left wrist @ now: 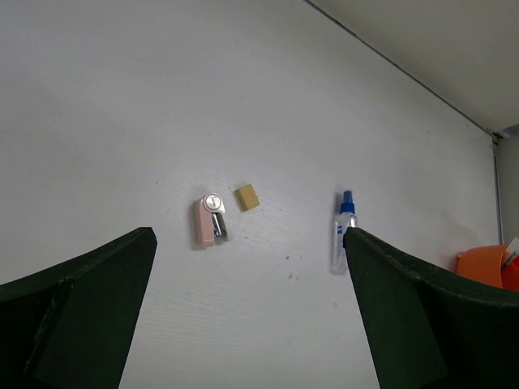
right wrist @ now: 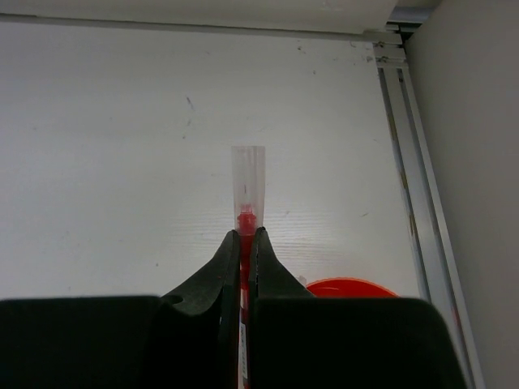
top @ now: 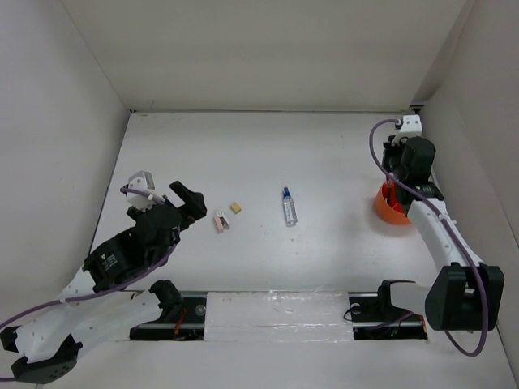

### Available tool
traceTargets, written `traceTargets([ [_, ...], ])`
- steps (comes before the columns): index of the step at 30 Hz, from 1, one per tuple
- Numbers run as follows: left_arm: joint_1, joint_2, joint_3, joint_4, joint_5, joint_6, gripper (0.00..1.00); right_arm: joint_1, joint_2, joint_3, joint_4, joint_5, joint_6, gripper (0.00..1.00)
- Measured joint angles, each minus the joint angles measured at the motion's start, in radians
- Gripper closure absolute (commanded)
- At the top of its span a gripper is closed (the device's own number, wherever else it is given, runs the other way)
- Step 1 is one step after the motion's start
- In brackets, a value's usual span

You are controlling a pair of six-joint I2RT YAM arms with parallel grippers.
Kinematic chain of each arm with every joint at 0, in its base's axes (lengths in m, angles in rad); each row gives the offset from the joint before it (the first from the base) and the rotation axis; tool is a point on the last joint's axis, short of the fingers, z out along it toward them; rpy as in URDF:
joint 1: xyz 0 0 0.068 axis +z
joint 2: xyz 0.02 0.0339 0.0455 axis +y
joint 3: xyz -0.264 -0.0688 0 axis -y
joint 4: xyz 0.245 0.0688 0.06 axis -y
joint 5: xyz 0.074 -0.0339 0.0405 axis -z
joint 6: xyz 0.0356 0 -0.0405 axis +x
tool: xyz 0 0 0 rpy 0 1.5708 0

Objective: Sort the stationery into containers
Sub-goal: Place the pen in the storage box.

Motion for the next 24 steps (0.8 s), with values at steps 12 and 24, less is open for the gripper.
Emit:
traceTargets([
  [12, 0.000, -0.001, 0.000, 0.021, 0.018, 0.023, 0.00, -0.005, 0.056, -0.033, 0.001, 0.130, 0.010, 1.00],
  [24, 0.000, -0.023, -0.001, 0.023, 0.021, 0.027, 0.00, -0.005, 0.077, -0.033, 0.002, 0.179, 0.011, 1.00],
])
